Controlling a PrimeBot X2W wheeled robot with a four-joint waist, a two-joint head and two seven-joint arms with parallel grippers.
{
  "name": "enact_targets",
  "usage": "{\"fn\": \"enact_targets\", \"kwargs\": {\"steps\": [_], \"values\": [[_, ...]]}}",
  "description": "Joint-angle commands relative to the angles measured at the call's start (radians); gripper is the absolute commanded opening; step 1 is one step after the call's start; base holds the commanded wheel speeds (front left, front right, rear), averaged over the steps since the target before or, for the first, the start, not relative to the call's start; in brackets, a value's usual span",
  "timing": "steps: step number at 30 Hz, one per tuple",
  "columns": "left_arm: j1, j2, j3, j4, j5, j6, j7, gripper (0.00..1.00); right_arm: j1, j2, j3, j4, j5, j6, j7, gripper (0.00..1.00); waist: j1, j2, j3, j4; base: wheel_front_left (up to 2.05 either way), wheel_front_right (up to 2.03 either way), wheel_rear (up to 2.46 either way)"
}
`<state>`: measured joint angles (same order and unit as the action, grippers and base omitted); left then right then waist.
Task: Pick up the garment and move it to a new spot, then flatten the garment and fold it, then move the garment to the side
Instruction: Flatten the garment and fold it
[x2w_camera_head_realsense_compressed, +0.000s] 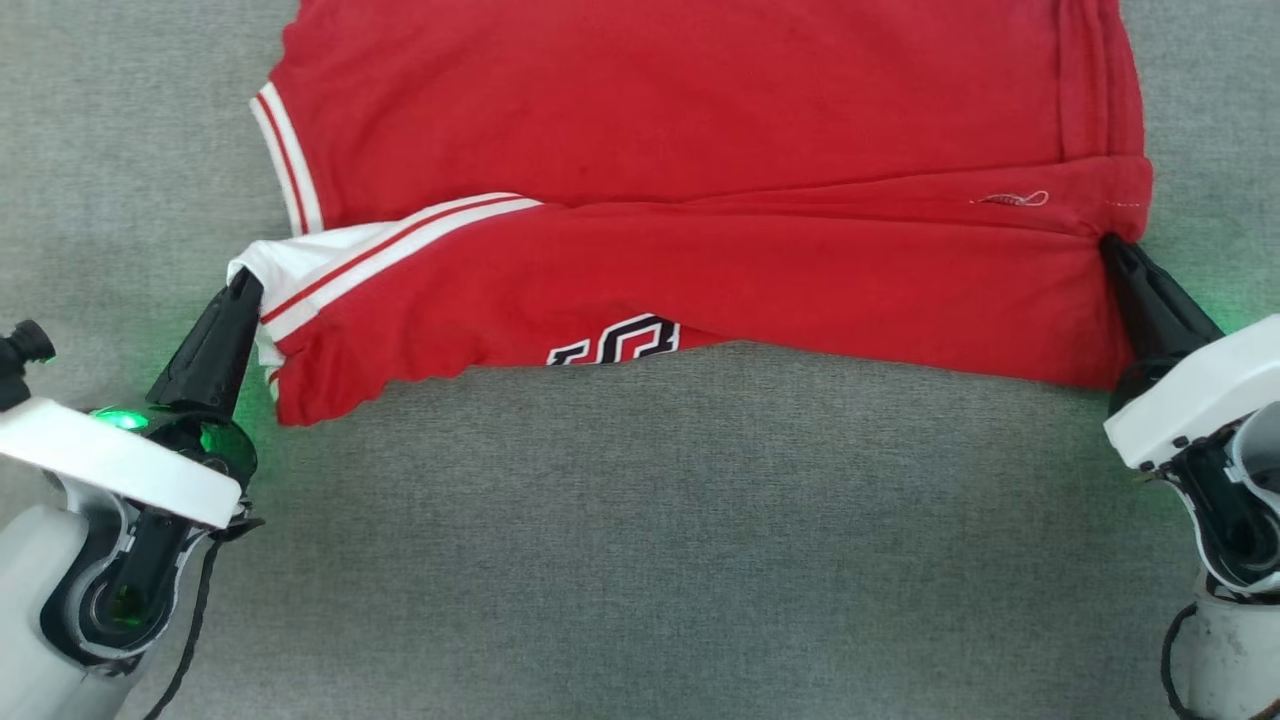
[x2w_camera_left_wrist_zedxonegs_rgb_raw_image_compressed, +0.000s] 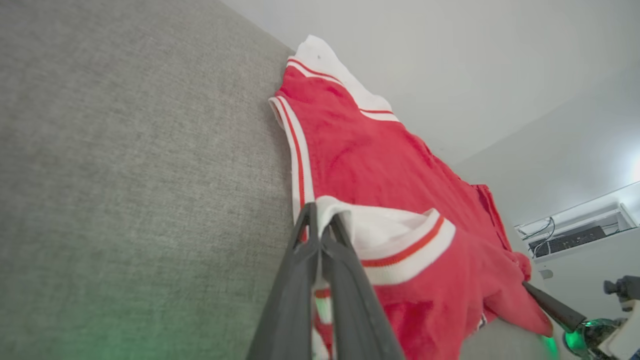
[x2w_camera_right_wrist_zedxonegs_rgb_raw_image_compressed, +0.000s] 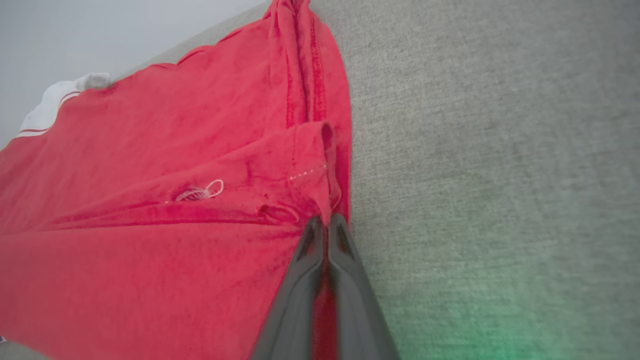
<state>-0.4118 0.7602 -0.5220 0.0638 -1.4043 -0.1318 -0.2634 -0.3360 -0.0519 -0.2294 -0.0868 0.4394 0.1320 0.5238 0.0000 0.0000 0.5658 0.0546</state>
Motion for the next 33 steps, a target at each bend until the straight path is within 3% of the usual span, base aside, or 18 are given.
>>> {"fn": "enact_targets", "kwargs": {"steps": [1,2,3,4,5,6,11,15,19,24,28,33], "values": [[-0.024,0.009,-0.012,0.017,0.026,0.002,-0.002,0.0,0.006,0.002,0.015,0.03,0.0,-0.002,-0.003,0.0,0.0,0.0,0.002,-0.005,0.0,0.0,0.0],[-0.03,0.012,-0.016,0.026,0.038,0.002,-0.002,0.0,0.005,0.002,0.021,0.034,0.001,-0.002,-0.009,0.0,0.0,0.0,0.002,-0.007,0.0,0.0,0.0],[-0.038,0.018,-0.016,0.033,0.059,0.002,-0.002,0.1,0.003,0.002,0.025,0.035,0.005,-0.002,-0.02,0.0,0.0,0.0,0.001,-0.009,0.0,0.0,0.0],[-0.043,0.022,-0.013,0.041,0.084,0.002,-0.002,0.45,0.0,0.002,0.026,0.036,0.007,-0.002,-0.033,0.36,0.0,0.0,0.0,-0.01,0.0,0.0,0.0],[-0.046,0.025,-0.014,0.042,0.1,0.002,-0.002,0.65,-0.002,0.002,0.028,0.037,0.004,-0.002,-0.045,0.85,0.0,0.0,-0.002,-0.011,0.0,0.0,0.0],[-0.051,0.032,-0.015,0.046,0.119,0.002,-0.002,1.0,-0.002,0.002,0.032,0.038,-0.002,-0.002,-0.054,1.0,0.0,0.0,-0.006,-0.012,0.0,0.0,0.0],[-0.069,0.084,-0.018,0.026,0.168,0.002,-0.002,1.0,0.009,0.0,0.044,0.026,-0.013,-0.002,-0.085,1.0,0.0,0.0,-0.027,-0.011,0.0,0.0,0.0],[-0.081,0.175,-0.02,-0.003,0.205,0.002,-0.002,1.0,0.011,0.001,0.056,-0.006,-0.021,-0.001,-0.103,1.0,0.0,0.0,-0.051,-0.009,0.0,0.0,0.0],[-0.075,0.326,-0.094,-0.056,0.143,0.002,0.03,1.0,-0.006,0.0,0.057,-0.041,-0.026,-0.001,-0.113,1.0,0.0,0.0,-0.069,-0.016,0.0,0.0,0.0],[-0.112,0.484,-0.197,-0.148,0.036,0.002,0.231,1.0,-0.021,0.001,0.057,-0.068,-0.027,-0.001,-0.105,1.0,0.0,0.0,-0.079,-0.024,0.0,0.0,0.0],[-0.148,0.52,-0.251,-0.172,-0.025,0.002,0.376,1.0,-0.027,0.001,0.065,-0.076,-0.018,-0.001,-0.109,1.0,0.0,0.0,-0.071,-0.041,0.0,0.0,0.0],[-0.182,0.487,-0.308,-0.144,-0.045,0.002,0.456,1.0,-0.016,0.001,0.084,-0.068,-0.002,-0.001,-0.123,1.0,0.0,0.0,-0.048,-0.076,0.0,0.0,0.0]]}}
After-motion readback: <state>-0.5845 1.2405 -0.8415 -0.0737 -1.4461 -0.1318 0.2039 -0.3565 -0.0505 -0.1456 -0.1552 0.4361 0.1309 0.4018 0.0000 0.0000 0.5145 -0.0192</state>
